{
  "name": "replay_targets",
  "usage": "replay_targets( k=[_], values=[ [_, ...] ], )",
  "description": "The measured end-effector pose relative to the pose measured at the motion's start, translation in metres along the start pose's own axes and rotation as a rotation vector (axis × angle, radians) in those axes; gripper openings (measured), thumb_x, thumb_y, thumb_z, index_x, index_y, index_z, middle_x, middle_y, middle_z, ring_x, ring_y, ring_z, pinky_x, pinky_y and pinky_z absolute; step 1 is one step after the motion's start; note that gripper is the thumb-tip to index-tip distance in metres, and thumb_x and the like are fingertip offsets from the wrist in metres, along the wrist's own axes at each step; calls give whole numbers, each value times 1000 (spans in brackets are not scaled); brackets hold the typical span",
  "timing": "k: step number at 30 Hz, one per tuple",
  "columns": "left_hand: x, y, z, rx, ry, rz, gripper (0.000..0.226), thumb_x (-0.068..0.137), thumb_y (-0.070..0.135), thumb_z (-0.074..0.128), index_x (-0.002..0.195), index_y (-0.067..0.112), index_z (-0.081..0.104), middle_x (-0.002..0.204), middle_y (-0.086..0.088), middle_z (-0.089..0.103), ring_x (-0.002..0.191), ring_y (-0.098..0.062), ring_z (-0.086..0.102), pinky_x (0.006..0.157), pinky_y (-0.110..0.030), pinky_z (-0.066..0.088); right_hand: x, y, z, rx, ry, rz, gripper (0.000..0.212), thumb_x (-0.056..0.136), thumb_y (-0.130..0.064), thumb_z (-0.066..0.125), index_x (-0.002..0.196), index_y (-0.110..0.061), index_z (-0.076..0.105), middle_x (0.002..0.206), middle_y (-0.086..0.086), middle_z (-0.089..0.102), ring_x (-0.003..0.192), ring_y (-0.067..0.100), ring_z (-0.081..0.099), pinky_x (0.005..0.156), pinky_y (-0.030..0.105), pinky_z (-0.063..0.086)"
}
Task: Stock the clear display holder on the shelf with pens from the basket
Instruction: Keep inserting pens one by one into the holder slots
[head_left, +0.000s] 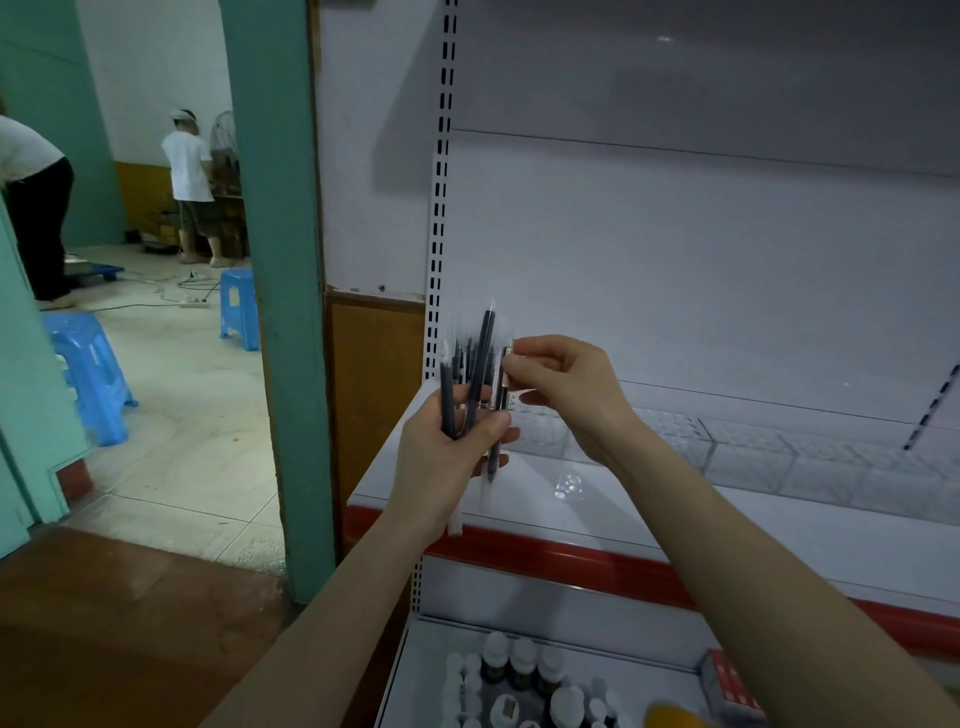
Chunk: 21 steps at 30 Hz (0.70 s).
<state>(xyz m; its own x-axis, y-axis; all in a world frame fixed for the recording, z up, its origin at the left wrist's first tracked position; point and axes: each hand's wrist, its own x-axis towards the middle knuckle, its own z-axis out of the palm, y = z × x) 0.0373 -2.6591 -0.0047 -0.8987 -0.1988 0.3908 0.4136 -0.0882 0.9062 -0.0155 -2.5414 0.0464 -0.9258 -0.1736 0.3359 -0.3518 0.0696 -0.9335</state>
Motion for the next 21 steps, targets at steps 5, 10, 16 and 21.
replay_targets(
  k=[5, 10, 16, 21],
  values=[
    [-10, -1, -3, -27, -37, -76, 22, 84, 5, 63, 96, 24, 60, 87, 1, 71, 83, -14, 71, 68, -27, 59, 12, -4, -12, 167, 144, 42, 19, 86, -7, 64, 104, -2, 61, 72, 2, 65, 59, 5, 63, 64, 18, 54],
    [-11, 7, -4, -46, -28, -95, 19, 86, 7, 61, 94, 24, 59, 89, -1, 71, 78, -10, 71, 61, -23, 58, 11, 9, -16, -174, 217, -141, 27, 91, -12, 57, 117, -5, 56, 82, -5, 64, 71, 1, 63, 70, 15, 53],
    [-8, 15, -1, -46, -28, -88, 15, 88, 13, 61, 97, 26, 59, 85, 1, 72, 75, -12, 71, 57, -24, 57, -2, 40, -18, -821, 20, -805, 25, 83, -16, 60, 106, -11, 68, 110, 13, 59, 96, 8, 50, 79, 18, 45],
    [-5, 14, -3, -30, 20, -78, 13, 92, 27, 53, 98, 18, 60, 78, -4, 71, 50, -10, 61, 42, -19, 47, 4, 39, -16, -778, 41, -830, 27, 85, -22, 55, 96, -4, 71, 96, 14, 63, 91, 12, 51, 79, 19, 43]
  ],
)
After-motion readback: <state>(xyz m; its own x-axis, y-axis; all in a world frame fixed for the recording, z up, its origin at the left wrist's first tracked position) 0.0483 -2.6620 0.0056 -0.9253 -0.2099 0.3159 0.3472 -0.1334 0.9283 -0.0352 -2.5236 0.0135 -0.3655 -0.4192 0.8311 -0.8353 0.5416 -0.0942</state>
